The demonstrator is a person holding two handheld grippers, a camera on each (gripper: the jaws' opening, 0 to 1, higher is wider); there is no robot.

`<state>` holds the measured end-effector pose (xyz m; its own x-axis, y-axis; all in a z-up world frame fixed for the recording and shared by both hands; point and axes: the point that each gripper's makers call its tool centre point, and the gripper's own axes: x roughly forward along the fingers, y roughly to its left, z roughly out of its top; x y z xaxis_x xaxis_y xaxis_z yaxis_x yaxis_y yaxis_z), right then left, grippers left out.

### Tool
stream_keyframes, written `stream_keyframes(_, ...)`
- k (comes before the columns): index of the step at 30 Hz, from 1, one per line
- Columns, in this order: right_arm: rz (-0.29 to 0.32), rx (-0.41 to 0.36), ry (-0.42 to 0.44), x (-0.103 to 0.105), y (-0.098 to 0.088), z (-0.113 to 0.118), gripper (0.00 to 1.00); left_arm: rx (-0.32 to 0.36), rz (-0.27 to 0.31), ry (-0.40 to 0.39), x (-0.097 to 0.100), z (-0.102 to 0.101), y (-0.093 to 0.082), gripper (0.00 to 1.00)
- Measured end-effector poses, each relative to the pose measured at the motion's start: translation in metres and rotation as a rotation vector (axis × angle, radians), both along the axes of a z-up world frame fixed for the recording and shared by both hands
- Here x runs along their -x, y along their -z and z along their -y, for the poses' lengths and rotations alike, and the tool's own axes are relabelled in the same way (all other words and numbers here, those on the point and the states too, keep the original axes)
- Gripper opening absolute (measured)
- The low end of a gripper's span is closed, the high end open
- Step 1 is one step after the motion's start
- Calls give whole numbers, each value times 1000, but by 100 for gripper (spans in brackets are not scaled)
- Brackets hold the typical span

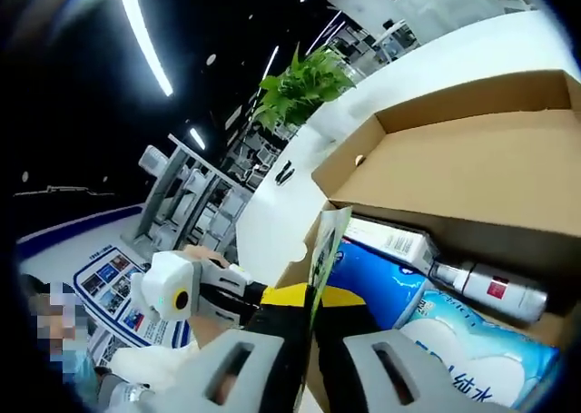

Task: Operate the shoe box by opening the lid, removing the specified soft item, and placing it in the target area until the item is outside and the box remains undamaged.

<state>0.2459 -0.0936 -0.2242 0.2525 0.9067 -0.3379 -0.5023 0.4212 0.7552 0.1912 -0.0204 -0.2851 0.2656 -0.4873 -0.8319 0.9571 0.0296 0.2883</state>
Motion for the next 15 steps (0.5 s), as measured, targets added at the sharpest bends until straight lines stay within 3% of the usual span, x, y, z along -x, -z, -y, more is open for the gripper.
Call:
stream_keyframes(10,-30,-51,19,1,-11,16,0,8,-9,-3,0,0,0,7)
stream_keyframes(15,9,-51,41,-1,-17,23,0,7,-17,-8,0,0,1,7)
